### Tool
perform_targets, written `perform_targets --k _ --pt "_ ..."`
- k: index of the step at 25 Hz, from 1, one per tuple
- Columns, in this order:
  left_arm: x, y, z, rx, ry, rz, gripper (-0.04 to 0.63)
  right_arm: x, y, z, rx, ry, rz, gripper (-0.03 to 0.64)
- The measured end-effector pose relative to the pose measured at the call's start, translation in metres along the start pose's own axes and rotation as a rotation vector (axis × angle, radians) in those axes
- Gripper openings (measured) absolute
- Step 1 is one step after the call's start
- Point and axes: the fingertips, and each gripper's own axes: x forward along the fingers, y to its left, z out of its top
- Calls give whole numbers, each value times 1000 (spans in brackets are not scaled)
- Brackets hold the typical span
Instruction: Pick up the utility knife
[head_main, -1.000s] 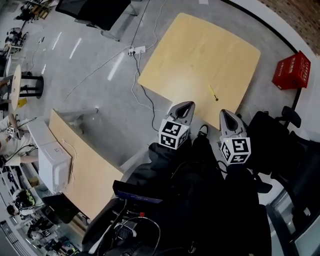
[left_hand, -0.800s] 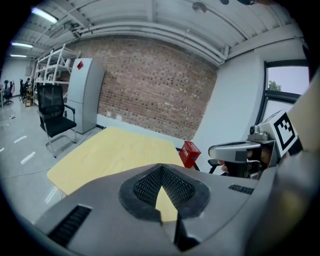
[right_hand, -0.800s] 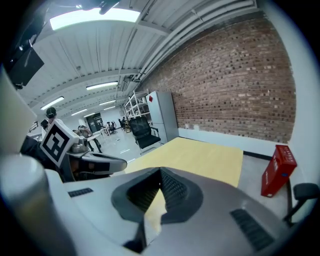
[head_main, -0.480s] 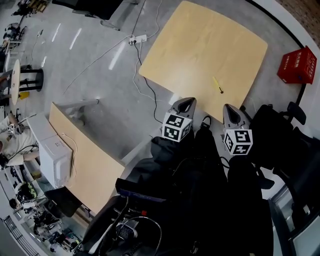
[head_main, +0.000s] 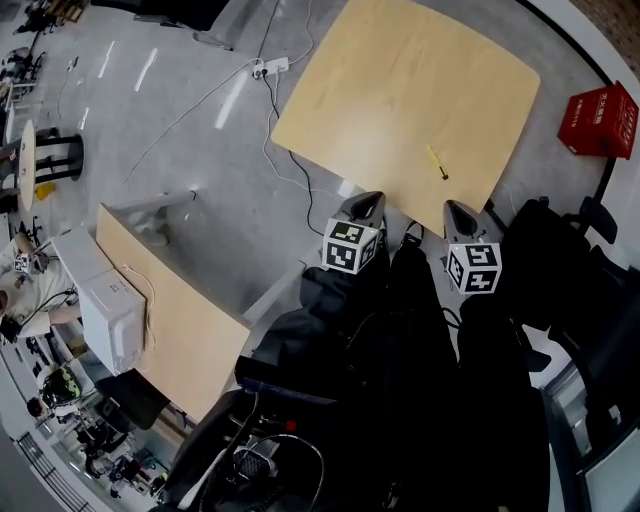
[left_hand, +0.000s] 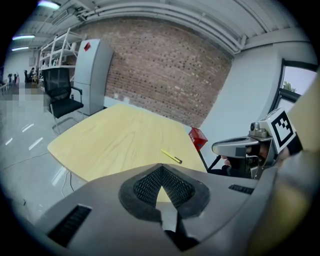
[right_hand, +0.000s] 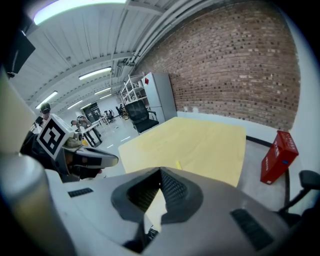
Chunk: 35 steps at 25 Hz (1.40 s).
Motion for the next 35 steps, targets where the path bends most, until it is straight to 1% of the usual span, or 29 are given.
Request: perform_targets --k 8,18,26,35 --pt "12 16 -18 -22 52 13 0 26 -10 -18 -11 76 17 3" --pt "19 28 -41 -27 124 20 0 52 -25 -36 -20 158 13 3" --pt "25 33 -51 -48 148 22 0 68 -35 -50 -25 214 14 3" --pt "23 38 -59 -63 165 25 0 83 -41 -48 -54 241 31 5"
